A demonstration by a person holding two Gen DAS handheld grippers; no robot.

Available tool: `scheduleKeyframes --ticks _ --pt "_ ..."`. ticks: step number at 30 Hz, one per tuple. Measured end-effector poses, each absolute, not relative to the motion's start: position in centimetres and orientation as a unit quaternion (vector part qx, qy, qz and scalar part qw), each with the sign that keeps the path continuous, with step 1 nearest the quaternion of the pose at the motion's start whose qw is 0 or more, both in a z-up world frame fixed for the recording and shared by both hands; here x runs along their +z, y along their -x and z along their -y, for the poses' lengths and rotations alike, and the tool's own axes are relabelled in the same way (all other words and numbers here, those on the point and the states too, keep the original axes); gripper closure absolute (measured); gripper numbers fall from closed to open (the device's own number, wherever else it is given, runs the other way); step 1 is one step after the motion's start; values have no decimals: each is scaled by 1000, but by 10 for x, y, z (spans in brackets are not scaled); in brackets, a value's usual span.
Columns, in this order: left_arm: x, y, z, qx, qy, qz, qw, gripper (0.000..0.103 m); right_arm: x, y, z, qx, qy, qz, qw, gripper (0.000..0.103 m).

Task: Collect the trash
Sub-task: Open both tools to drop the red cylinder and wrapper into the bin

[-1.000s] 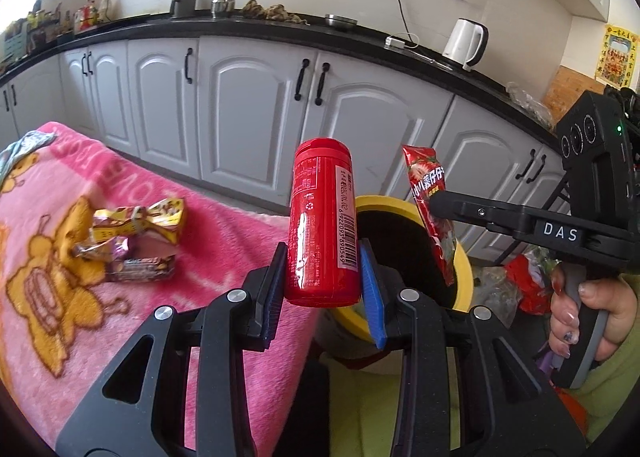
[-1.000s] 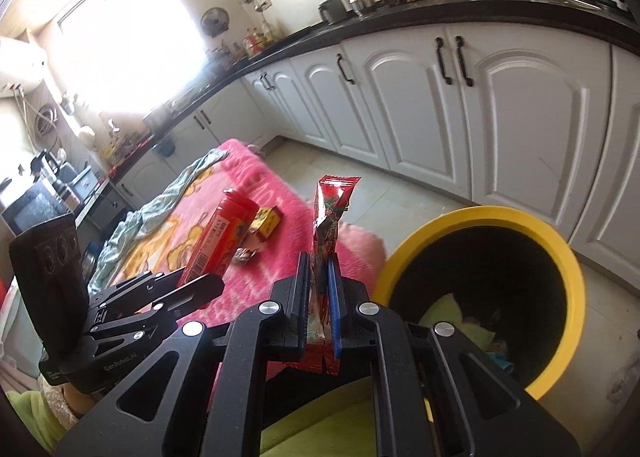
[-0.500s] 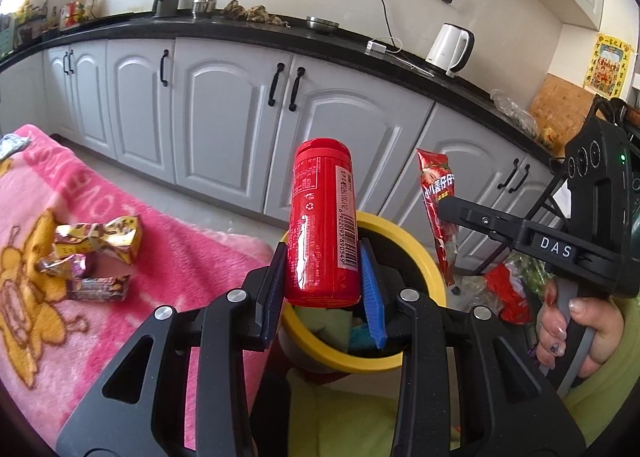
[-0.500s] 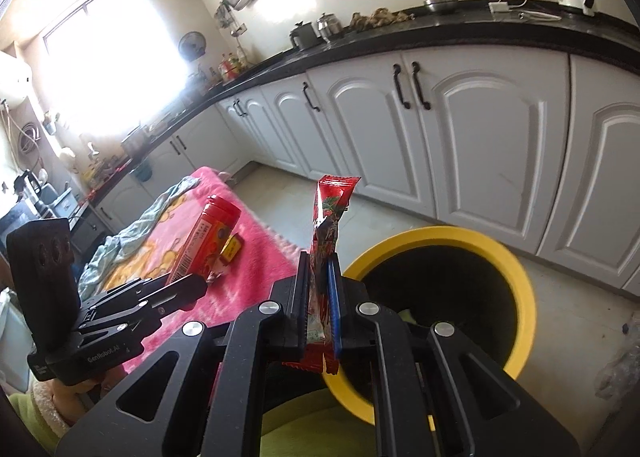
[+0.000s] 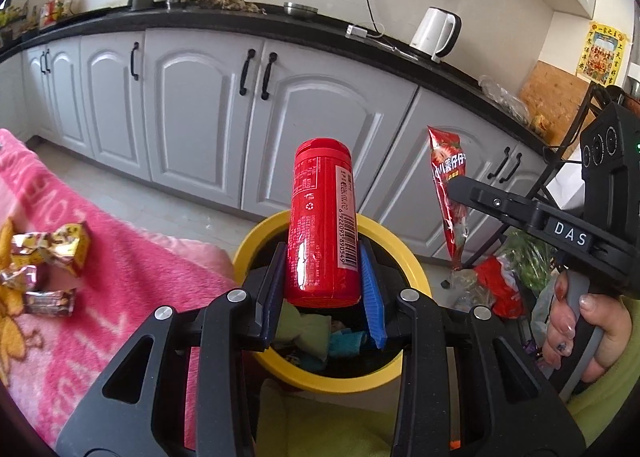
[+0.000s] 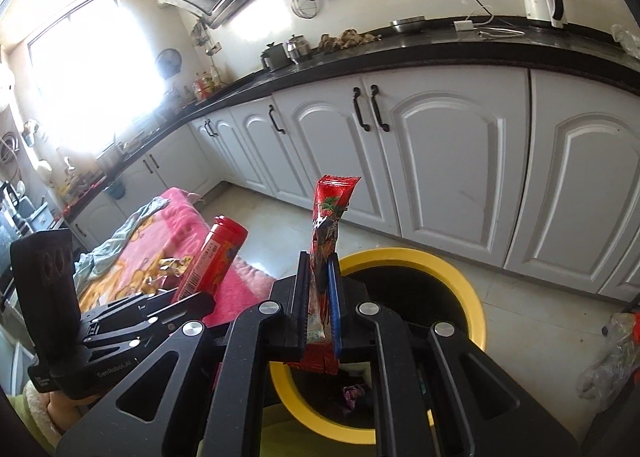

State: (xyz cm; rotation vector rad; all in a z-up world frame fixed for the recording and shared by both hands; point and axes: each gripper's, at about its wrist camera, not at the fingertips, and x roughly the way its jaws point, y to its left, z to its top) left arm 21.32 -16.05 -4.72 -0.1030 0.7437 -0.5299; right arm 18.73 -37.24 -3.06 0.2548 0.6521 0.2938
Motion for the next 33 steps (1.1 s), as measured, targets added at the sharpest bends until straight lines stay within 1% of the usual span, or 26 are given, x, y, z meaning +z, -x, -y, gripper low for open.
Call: scheduleKeyframes --ticks 12,20,22,23,24,25,27,29,31,33 --pt "-86 -237 182 -275 56 -393 876 76 -60 -204 381 128 -133 -354 917 94" --pt "-107 -247 190 -275 53 -417 864 75 -78 -212 388 110 -145 -379 908 91" --pt "-110 -248 190 -273 54 -421 863 75 -80 -213 389 105 -147 -382 906 87" --pt "-111 -248 190 -272 54 -421 864 75 -81 -214 390 102 -148 -382 906 79" --pt "-111 -248 190 -270 54 -421 864 73 -81 -214 391 99 -150 -382 906 70" --pt "-112 -248 189 -269 54 -422 864 70 -81 -214 392 99 -151 -383 906 67" --pt "-112 -248 188 -266 57 -423 865 65 -83 -214 393 97 -151 -383 906 66" --pt "-111 -249 186 -263 60 -423 865 54 -84 -214 394 96 -152 -383 906 64" --pt "-109 -248 183 -259 60 -421 868 52 -83 -214 394 95 -150 -381 908 62" --pt "-107 -247 181 -255 61 -418 870 45 -80 -213 393 94 -148 -378 909 60"
